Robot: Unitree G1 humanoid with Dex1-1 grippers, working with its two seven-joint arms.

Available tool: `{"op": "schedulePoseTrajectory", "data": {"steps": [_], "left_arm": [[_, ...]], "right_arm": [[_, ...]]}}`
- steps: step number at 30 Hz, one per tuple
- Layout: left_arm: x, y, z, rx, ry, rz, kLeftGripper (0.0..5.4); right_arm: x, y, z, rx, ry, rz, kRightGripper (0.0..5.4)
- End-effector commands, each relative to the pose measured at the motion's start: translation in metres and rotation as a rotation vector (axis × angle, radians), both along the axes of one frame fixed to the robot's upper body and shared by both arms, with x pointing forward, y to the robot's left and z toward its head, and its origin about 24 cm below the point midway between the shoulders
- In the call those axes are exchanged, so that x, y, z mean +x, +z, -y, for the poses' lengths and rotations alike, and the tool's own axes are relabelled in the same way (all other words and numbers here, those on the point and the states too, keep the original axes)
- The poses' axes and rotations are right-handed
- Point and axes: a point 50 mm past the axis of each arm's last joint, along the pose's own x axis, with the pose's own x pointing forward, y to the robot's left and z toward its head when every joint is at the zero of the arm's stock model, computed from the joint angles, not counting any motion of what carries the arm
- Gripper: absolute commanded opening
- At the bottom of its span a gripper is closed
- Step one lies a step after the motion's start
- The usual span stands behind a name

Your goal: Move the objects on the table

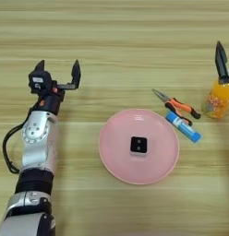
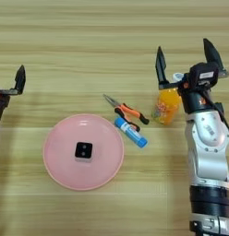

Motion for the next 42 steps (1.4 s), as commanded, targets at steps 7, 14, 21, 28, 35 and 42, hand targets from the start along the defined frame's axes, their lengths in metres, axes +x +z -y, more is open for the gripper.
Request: {"op": "schedulePoseTrajectory", "data": {"steps": [7,14,21,28,35,42], "left_arm": [[0.002,0.005,0.003,0.012,-0.009,0.019,5.4],[0.002,0.005,0.002,0.013,-0.01,0.017,5.4],[0.002,0.004,0.002,0.014,-0.011,0.017,5.4],[0.003,0.005,0.002,0.014,-0.012,0.018,5.4],[0.003,0.004,0.002,0.013,-0.014,0.017,5.4],[0.003,0.004,0.002,0.012,-0.017,0.018,5.4]], "right_arm": [[-0.016,0.003,-0.028,-0.057,0.325,-0.046,5.37],[-0.038,-0.02,-0.033,-0.16,0.592,-0.203,5.37],[-0.045,-0.048,-0.022,-0.263,0.703,-0.41,5.37],[-0.04,-0.079,0.001,-0.292,0.69,-0.586,5.37],[-0.044,-0.098,0.016,-0.322,0.724,-0.713,5.37],[-0.048,-0.113,0.02,-0.352,0.736,-0.797,5.37]]}}
